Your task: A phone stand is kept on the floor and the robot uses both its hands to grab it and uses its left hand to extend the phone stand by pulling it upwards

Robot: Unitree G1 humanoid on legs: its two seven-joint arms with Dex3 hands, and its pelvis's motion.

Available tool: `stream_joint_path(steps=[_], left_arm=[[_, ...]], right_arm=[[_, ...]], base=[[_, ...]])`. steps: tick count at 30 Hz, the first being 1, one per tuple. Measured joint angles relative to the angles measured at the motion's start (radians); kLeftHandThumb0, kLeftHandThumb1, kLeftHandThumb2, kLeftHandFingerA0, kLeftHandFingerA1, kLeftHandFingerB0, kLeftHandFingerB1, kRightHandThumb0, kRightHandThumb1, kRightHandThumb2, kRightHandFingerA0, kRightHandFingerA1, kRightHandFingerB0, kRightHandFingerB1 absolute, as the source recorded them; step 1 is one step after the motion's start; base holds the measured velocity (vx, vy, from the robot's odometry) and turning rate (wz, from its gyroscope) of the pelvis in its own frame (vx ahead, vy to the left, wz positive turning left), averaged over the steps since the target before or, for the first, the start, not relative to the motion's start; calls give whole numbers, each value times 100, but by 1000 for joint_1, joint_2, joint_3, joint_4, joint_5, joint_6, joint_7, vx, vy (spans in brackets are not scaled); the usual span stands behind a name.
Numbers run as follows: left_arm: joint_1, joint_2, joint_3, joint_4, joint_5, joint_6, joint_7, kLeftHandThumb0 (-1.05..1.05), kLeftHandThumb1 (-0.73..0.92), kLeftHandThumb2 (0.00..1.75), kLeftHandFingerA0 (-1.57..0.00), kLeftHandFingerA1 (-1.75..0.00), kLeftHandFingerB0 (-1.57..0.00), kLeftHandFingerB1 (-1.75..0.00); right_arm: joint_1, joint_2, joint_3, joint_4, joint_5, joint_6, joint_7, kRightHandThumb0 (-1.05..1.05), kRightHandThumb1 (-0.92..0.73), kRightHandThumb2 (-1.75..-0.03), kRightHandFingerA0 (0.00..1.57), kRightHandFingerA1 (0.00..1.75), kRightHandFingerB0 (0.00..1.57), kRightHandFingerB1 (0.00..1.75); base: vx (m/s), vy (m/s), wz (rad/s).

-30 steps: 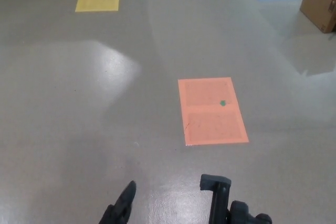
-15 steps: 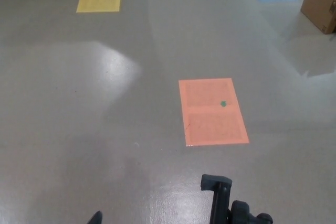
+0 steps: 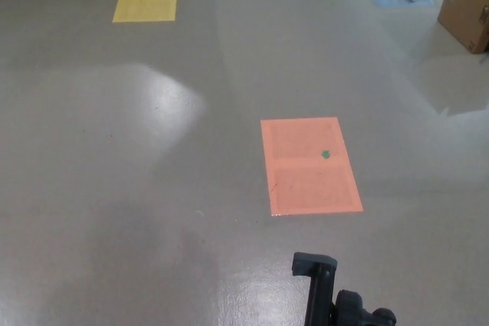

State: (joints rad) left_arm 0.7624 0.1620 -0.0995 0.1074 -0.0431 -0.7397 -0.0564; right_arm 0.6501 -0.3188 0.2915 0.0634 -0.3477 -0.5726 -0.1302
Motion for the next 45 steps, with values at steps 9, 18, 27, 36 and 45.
stream_joint_path(steps=[9, 18, 27, 36, 45], left_arm=[[83, 30, 76, 78, -35, -104, -37, -87, 63, 103, 0, -9, 0, -22], [136, 42, 139, 198, -88, -207, -74, -90, 66, 104, 0, -7, 0, -15], [157, 47, 181, 276, -139, -284, -111, -89, 67, 105, 0, -10, -1, -18], [166, 61, 198, 324, -217, -360, -182, -90, 68, 105, 0, -9, 0, -18], [147, 61, 207, 334, -263, -392, -241, -89, 68, 105, 0, -10, -1, -19]], right_arm=[[143, -17, -47, 6, 37, -87, 3, -83, -64, -77, 0, 0, 0, 0], [264, -29, -88, 88, 86, -182, 13, -80, -78, -64, 0, 0, 0, 0], [291, 1, -104, 238, 105, -298, 10, -83, -88, -67, 0, 0, 0, 0], [288, 10, -97, 270, 205, -352, 72, -104, -88, -115, 0, 14, 0, 10], [277, 13, -123, 279, 240, -367, 111, -75, -88, -84, 0, 0, 0, 0]], base=[[0, 0, 0], [0, 0, 0], [0, 0, 0], [0, 0, 0], [0, 0, 0]])
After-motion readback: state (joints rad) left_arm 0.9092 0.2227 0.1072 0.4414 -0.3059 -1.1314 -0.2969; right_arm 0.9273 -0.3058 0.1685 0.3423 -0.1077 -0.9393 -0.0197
